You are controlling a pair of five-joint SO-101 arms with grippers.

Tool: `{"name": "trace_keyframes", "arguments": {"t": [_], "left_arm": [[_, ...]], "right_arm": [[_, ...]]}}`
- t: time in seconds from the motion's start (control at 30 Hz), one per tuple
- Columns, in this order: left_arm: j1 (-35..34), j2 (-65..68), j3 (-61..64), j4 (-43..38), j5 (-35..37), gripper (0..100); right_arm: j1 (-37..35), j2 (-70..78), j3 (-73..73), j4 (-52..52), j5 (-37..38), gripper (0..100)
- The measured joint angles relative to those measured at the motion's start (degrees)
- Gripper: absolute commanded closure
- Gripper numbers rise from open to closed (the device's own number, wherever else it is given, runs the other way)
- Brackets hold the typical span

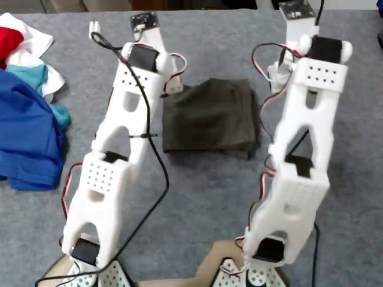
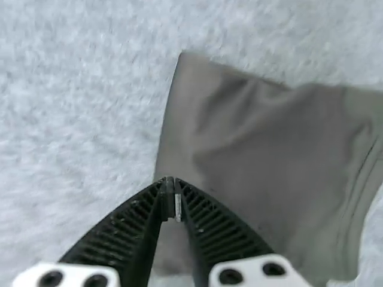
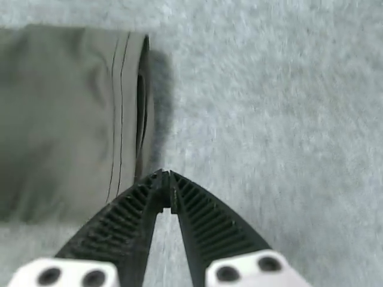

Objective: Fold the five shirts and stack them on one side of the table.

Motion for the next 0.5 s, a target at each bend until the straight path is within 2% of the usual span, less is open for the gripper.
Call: {"name": "trace_keyframes", "arguments": {"t": [0.3,0.37,0.5], "left_arm": [[-1.41,-24.79,28.66,0.0,-10.29,98],[-2.64,-30.77,34.99,0.0,-12.31,98],[-5.89,-40.88,46.24,0.0,-13.27,98]], "right_arm": [[-1.49,-31.3,35.08,0.0,-1.76,99.0],[-2.55,-37.1,43.34,-0.35,-6.42,99.0],[-6.15,-42.2,55.65,-3.69,-20.57,99.1]]}}
